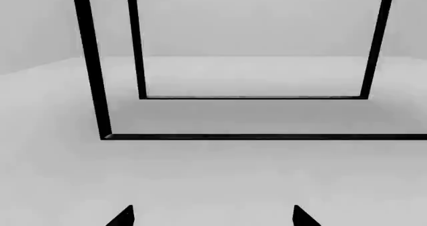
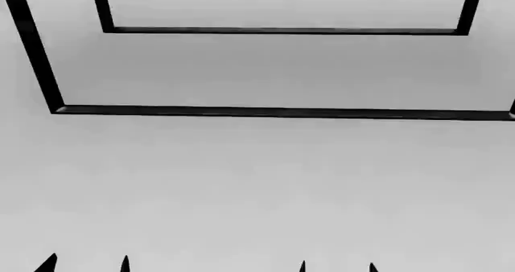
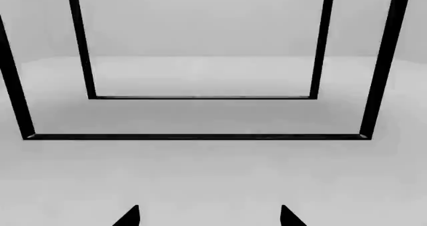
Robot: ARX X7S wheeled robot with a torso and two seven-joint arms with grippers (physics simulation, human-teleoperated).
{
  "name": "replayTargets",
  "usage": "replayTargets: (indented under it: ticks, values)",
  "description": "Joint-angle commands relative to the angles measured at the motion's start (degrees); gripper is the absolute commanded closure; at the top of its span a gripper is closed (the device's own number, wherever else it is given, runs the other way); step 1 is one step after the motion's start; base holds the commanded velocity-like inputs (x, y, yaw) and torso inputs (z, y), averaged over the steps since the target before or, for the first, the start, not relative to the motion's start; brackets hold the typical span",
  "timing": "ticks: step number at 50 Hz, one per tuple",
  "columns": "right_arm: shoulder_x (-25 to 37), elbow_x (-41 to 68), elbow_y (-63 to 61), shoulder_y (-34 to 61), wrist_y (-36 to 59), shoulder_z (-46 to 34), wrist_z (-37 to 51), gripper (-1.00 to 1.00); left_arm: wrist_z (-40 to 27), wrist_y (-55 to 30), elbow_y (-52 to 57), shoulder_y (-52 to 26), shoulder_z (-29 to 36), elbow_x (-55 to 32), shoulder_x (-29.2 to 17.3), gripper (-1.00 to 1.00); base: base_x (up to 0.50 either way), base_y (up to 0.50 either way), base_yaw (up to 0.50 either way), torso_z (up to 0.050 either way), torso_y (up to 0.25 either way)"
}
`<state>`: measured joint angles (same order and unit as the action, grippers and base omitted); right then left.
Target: Pick up the book and place it in the back compartment of the caddy.
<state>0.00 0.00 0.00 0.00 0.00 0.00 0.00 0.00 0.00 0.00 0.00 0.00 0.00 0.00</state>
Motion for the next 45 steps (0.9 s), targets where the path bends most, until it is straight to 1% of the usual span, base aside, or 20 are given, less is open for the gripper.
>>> replayTargets:
  ticks: [1, 2, 5, 11, 12, 13, 19, 24, 27, 29, 31, 34, 38, 40, 41, 42, 44, 45]
  values:
    - [0.54, 0.54, 0.0, 0.0, 0.0, 0.0, 0.72, -1.0, -10.12, 0.0, 0.83, -0.49, 10.12, -8.54, -8.59, -1.0, 0.0, 0.0, 0.0, 0.0, 0.0]
    - [0.52, 0.59, -0.88, -0.19, 0.58, -0.78, 0.78, -1.0, -9.96, 1.25, -0.56, -0.85, 10.12, -8.5, -8.53, -1.0, 0.0, 0.0, 0.0, 0.0, 0.0]
    - [1.29, 2.2, -2.55, -0.53, 1.34, -1.66, 1.71, -1.0, -10.29, 0.53, 0.28, -0.72, 10.27, -8.46, -8.75, -1.0, 0.0, 0.0, 0.0, 0.0, 0.0]
    - [2.15, 3.67, -1.16, -0.09, 0.18, -2.03, 1.98, -1.0, -10.19, 0.77, 0.7, -0.48, 10.68, -8.35, -9.11, -1.0, 0.0, 0.0, 0.0, 0.0, 0.0]
    - [1.2, 2.83, 0.0, -0.03, 0.06, -1.09, 0.95, -1.0, -1.34, 0.44, -0.26, 0.09, 1.68, 0.79, -1.19, -1.0, 0.0, 0.0, 0.0, 0.0, 0.0]
    - [1.43, 3.13, -1.82, -0.29, 0.6, -1.31, 1.23, -1.0, -1.55, 0.09, 0.29, 0.23, 1.94, 0.59, -1.45, -1.0, 0.0, 0.0, 0.0, 0.0, 0.0]
    - [2.36, 4.39, -1.82, -0.36, 0.36, -2.19, 2.29, -1.0, -2.54, -0.19, 0.24, 0.11, 2.76, -0.94, -2.3, -1.0, 0.0, 0.0, 0.0, 0.0, 0.0]
    - [3.01, 5.64, -5.38, -0.51, 2.37, -2.64, 3.03, -1.0, -3.26, -3.69, 2.26, -0.63, 3.55, -1.39, -2.99, -1.0, 0.0, 0.0, 0.0, 0.0, 0.0]
    - [3.94, 6.1, -10.38, -0.54, 5.87, -2.48, 3.83, -1.0, -3.95, -6.88, 6.06, -1.0, 3.45, -1.81, -3.39, -1.0, 0.0, 0.0, 0.0, 0.0, 0.0]
    - [4.75, 5.55, -17.03, -0.48, 10.15, -2.05, 5.32, -1.0, -4.11, -8.26, 9.97, -1.32, 3.52, -2.18, -3.69, -1.0, 0.0, 0.0, 0.0, 0.0, 0.0]
    - [5.6, 6.62, -24.85, 0.81, 15.92, -0.71, 6.49, -1.0, -4.3, -11.78, 14.95, -3.11, 3.58, -2.69, -3.9, -1.0, 0.0, 0.0, 0.0, 0.0, 0.0]
    - [6.64, 8.11, -33.21, 3.87, 22.4, 0.84, 7.8, -1.0, -4.87, -17.19, 21.36, -6.34, 3.36, -3.7, -3.99, -1.0, 0.0, 0.0, 0.0, 0.0, 0.0]
    - [8.1, 8.96, -42.48, 8.94, 30.55, 1.95, 9.5, -1.0, -5.63, -22.57, 26.88, -10.3, 2.38, -5.34, -4.3, -1.0, 0.0, 0.0, 0.0, 0.0, 0.0]
    - [8.66, 9.72, -45.3, 10.81, 33.56, 2.17, 9.67, -1.0, -7.15, -26.31, 29.09, -12.63, 1.56, -5.2, -4.41, -1.0, 0.0, 0.0, 0.0, 0.0, 0.0]
    - [8.84, 10.57, -45.8, 11.25, 34.5, 2.28, 9.26, -1.0, -7.29, -26.88, 29.78, -13.3, 1.17, -5.63, -4.48, -1.0, 0.0, 0.0, 0.0, 0.0, 0.0]
    - [9.56, 9.36, -46.45, 11.73, 35.66, 1.32, 9.76, -1.0, -7.41, -28.35, 30.83, -14.05, 0.76, -6.16, -4.64, -1.0, 0.0, 0.0, 0.0, 0.0, 0.0]
    - [11.07, 7.05, -47.03, 11.75, 34.85, -0.94, 9.71, -1.0, -7.55, -28.29, 31.59, -14.16, 0.58, -6.26, -5.09, -1.0, 0.16, 0.0, 0.0, 0.0, 0.0]
    - [11.49, 6.98, -47.23, 12.32, 37.05, -1.68, 9.6, -1.0, -7.82, -28.44, 31.8, -14.08, 0.77, -5.92, -5.36, -1.0, 0.5, 0.0, 0.0, 0.0, 0.0]
